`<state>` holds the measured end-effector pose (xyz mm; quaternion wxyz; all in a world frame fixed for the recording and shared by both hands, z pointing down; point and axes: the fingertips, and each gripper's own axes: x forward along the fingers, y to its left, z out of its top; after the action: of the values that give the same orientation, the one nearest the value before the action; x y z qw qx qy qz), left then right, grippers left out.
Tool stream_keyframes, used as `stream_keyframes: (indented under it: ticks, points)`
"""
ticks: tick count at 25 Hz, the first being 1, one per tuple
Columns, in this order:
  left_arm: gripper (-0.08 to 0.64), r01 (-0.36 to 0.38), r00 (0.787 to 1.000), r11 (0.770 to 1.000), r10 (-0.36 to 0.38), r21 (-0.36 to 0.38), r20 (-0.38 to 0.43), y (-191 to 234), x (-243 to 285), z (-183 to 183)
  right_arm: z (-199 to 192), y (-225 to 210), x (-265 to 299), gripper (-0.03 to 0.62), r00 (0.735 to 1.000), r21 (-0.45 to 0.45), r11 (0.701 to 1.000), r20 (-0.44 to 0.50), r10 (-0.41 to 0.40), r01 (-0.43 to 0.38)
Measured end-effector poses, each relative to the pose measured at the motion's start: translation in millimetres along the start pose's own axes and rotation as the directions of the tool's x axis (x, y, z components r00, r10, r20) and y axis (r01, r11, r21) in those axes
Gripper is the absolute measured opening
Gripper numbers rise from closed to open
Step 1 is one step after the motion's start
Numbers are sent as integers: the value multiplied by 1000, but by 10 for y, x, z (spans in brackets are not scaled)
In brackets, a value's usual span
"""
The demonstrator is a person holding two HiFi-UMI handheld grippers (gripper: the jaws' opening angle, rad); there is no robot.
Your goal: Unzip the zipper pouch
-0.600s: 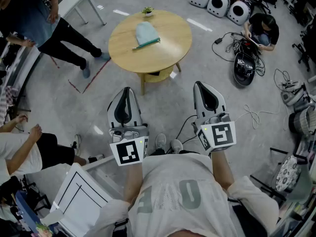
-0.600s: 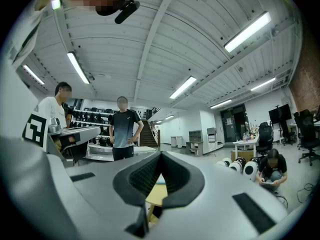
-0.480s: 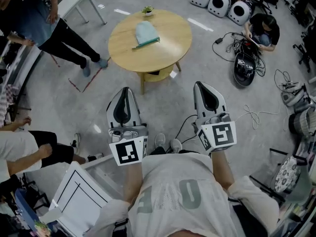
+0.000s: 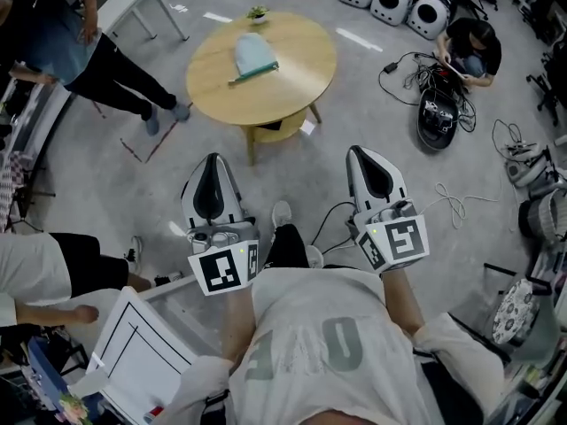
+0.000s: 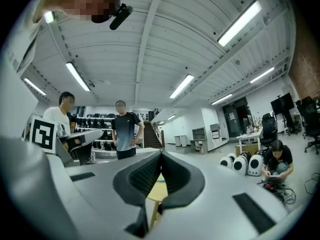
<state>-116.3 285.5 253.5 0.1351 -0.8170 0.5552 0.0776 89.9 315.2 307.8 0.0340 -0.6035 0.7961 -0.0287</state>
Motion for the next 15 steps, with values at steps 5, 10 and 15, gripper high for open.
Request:
stream_keyframes:
  ticks: [5, 10, 15]
  points:
    - [29, 28, 999, 999, -29, 17, 27, -49, 306, -56, 5, -176, 210, 29, 1000, -31, 999, 8, -26, 26]
    - [29, 58, 998, 998, -59, 7, 30, 6, 752, -235, -10, -315, 615, 29, 999, -48, 998, 3, -33, 33]
    - [29, 75, 997, 997, -75, -5, 26, 272, 1360, -368, 69, -393, 1264, 29, 999, -60, 998, -6, -36, 35]
